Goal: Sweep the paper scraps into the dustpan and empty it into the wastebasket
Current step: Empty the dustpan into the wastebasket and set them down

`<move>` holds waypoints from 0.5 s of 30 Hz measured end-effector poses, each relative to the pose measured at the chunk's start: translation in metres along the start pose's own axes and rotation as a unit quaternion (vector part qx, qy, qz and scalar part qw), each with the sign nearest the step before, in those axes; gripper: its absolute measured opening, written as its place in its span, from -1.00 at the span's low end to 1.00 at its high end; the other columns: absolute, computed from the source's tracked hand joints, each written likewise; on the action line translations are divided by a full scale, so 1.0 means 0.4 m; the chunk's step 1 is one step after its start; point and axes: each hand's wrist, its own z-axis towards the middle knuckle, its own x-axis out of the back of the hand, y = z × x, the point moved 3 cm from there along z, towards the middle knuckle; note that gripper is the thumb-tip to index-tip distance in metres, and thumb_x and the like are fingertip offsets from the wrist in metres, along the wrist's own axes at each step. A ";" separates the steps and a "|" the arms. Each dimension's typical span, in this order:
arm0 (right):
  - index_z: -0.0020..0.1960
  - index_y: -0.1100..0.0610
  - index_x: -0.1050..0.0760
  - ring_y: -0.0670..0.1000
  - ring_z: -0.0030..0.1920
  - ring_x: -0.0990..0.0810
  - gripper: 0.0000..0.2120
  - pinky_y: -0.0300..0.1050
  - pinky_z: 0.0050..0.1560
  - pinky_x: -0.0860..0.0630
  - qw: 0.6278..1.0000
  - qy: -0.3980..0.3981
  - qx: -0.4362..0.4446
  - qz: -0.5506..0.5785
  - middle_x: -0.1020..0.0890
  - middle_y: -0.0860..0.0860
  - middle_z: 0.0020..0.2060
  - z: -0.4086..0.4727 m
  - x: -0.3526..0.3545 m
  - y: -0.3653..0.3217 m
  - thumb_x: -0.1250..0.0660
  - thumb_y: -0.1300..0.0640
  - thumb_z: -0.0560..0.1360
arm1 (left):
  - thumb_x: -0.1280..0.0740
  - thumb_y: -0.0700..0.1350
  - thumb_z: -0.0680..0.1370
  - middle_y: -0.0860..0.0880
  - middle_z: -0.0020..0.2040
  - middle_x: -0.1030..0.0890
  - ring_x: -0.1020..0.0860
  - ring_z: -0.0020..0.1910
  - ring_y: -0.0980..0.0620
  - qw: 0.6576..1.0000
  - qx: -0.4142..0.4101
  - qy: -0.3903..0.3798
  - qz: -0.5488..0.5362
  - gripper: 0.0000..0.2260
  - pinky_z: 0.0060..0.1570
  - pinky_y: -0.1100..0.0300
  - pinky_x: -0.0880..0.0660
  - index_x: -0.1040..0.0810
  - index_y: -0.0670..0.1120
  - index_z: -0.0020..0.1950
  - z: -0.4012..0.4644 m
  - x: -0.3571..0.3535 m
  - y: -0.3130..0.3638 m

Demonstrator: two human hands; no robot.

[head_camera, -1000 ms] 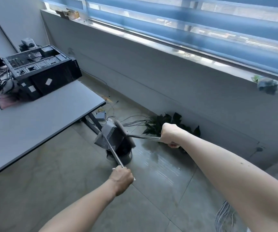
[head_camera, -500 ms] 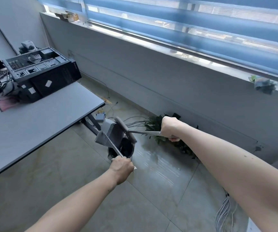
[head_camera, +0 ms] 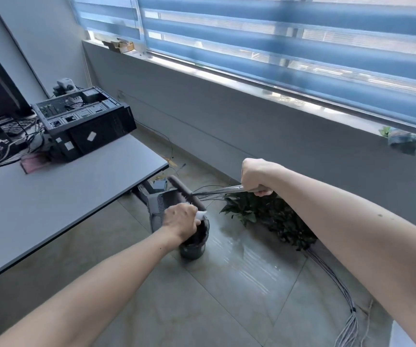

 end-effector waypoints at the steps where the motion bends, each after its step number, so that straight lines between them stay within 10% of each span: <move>1: -0.75 0.19 -0.29 0.00 -0.80 -0.30 -0.51 -0.31 -0.57 -0.33 1.000 0.004 0.008 -0.005 -0.33 0.09 -0.82 -0.007 0.017 -0.007 -0.10 0.48 0.30 | -0.31 0.04 0.52 -0.10 0.01 -0.67 -0.63 0.02 -0.12 0.999 0.023 0.018 -0.023 -0.75 -0.07 0.11 -0.50 -0.61 -0.11 0.02 0.008 0.019 -0.005; 7: -0.74 0.20 -0.37 0.02 -0.75 -0.42 -0.50 -0.25 -0.54 -0.40 0.998 -0.020 0.039 -0.052 -0.42 0.09 -0.75 -0.030 0.106 -0.053 -0.20 0.43 0.36 | -0.39 0.07 0.46 -0.12 -0.12 -0.68 -0.63 -0.13 -0.10 0.966 0.168 0.052 -0.187 -0.75 -0.28 0.20 -0.45 -0.68 -0.10 -0.07 0.046 0.113 -0.031; 11: -0.28 0.31 -0.51 0.00 -0.74 -0.46 -0.77 -0.27 -0.64 -0.41 0.992 -0.052 0.028 -0.111 -0.51 0.09 -0.69 -0.032 0.169 -0.098 -0.26 0.29 0.54 | -0.38 0.04 0.45 0.00 -0.36 -0.58 -0.53 -0.33 0.03 0.924 0.256 0.036 -0.281 -0.74 -0.47 0.29 -0.28 -0.68 -0.15 -0.09 0.038 0.141 -0.042; 15: -0.04 0.32 -0.51 -0.02 -0.71 -0.48 -0.82 -0.33 -0.68 -0.41 0.981 -0.079 0.030 -0.174 -0.55 0.09 -0.63 -0.055 0.211 -0.152 -0.20 0.24 0.61 | -0.43 0.04 0.39 -0.07 -0.26 -0.66 -0.65 -0.18 -0.08 0.871 0.314 0.012 -0.377 -0.71 -0.31 0.21 -0.51 -0.63 -0.19 -0.11 0.028 0.132 -0.033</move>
